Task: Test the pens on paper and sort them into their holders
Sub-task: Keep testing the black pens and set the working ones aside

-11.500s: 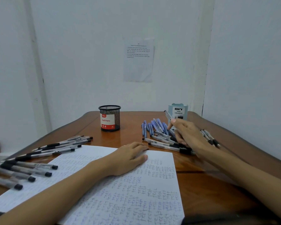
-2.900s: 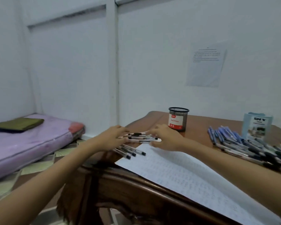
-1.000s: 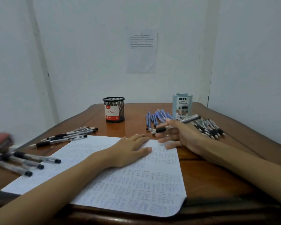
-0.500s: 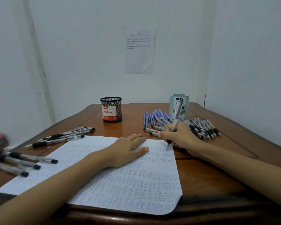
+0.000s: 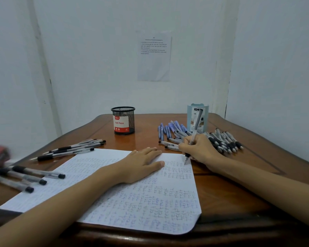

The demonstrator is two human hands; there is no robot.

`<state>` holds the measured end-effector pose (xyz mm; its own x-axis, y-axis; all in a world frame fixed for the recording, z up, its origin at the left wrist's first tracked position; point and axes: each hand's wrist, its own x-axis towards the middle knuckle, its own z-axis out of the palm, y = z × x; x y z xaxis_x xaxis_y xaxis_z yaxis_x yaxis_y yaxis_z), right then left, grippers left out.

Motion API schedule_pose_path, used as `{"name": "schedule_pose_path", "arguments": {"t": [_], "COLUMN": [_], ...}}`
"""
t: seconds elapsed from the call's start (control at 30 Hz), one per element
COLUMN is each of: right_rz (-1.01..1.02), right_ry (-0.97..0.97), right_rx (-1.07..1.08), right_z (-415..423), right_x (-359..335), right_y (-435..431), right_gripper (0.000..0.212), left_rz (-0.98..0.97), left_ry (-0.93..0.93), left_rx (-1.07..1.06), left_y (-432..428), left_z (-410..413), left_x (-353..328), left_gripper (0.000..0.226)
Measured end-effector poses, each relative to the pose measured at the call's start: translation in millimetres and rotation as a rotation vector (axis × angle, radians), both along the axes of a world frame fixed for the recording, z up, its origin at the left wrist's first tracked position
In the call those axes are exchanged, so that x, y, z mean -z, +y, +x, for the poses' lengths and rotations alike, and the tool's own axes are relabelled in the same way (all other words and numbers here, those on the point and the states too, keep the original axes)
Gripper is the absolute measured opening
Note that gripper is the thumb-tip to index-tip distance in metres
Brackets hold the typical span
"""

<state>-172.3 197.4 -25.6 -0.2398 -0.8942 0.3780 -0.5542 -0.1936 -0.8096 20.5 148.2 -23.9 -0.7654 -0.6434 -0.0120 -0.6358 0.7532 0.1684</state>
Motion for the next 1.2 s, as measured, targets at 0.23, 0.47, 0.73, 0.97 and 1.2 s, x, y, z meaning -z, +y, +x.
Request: {"name": "schedule_pose_path", "arguments": {"t": [0.23,0.47,0.73,0.97,1.2], "right_rz": [-0.002,-0.039,-0.057,-0.141,-0.097], "right_ry": [-0.017,0.029,0.033,0.095,-0.204], "right_rx": [-0.008,0.010,-0.002,-0.031,0.050], "right_z": [1,1,-1,2,1], "right_x": [-2,-2,0,-1,-21], "right_y": [0,-1,-3,0,9], "right_gripper": [0.040,0.042,0.038,0.039,0.059], "left_rz": [-0.003,-0.008,-0.021,-0.017,-0.018], "left_ry": [-0.002,0.000,0.008,0.007,0.001], "left_rx": [0.000,0.004,0.013,0.013,0.013], "left_y": [1,-1,0,0,-2], "left_z": [0,0,0,0,0], "left_x": [0,1,1,0,1], "left_gripper": [0.058,0.058,0.057,0.058,0.058]}}
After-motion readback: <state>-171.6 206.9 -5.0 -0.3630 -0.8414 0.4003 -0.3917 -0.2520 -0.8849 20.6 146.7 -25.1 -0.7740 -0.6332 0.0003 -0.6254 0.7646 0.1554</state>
